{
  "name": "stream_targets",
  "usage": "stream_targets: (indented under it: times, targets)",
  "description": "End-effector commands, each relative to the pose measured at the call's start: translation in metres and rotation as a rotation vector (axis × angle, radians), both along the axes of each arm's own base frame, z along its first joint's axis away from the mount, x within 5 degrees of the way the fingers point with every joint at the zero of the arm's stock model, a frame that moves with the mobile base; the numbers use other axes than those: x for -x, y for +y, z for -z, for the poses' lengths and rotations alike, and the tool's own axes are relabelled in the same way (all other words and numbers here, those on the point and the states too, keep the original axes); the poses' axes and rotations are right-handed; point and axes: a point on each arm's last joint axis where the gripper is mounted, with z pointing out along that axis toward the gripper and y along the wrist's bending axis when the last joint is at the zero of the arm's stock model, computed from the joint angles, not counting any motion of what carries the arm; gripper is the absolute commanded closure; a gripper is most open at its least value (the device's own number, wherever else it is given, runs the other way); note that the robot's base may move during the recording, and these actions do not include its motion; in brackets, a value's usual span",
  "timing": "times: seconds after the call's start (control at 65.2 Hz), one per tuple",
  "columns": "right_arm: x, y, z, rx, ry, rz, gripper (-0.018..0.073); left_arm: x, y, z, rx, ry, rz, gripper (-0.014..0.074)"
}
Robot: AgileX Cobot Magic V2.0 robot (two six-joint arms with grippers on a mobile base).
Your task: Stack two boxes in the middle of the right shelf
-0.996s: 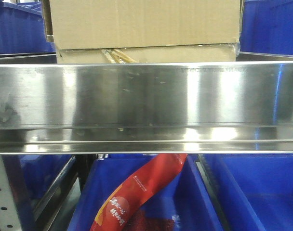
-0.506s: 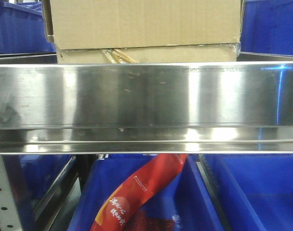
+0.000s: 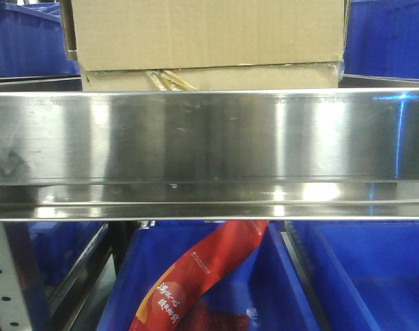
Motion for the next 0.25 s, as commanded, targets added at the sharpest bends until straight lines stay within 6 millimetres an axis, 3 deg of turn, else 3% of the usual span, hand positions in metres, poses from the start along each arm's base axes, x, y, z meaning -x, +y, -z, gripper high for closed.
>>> stream_targets:
  times: [0.0, 0.23]
  targets:
    - [0.0003, -0.0004, -0.0017, -0.007, -0.023, 0.007, 0.0712, 0.0007, -0.0002, -0.0021, 0.006, -0.022, 0.002, 0.0707]
    - [0.0003, -0.0004, -0.0017, -0.007, -0.023, 0.007, 0.0712, 0.0007, -0.0002, -0.0021, 0.006, -0.022, 0.002, 0.0707]
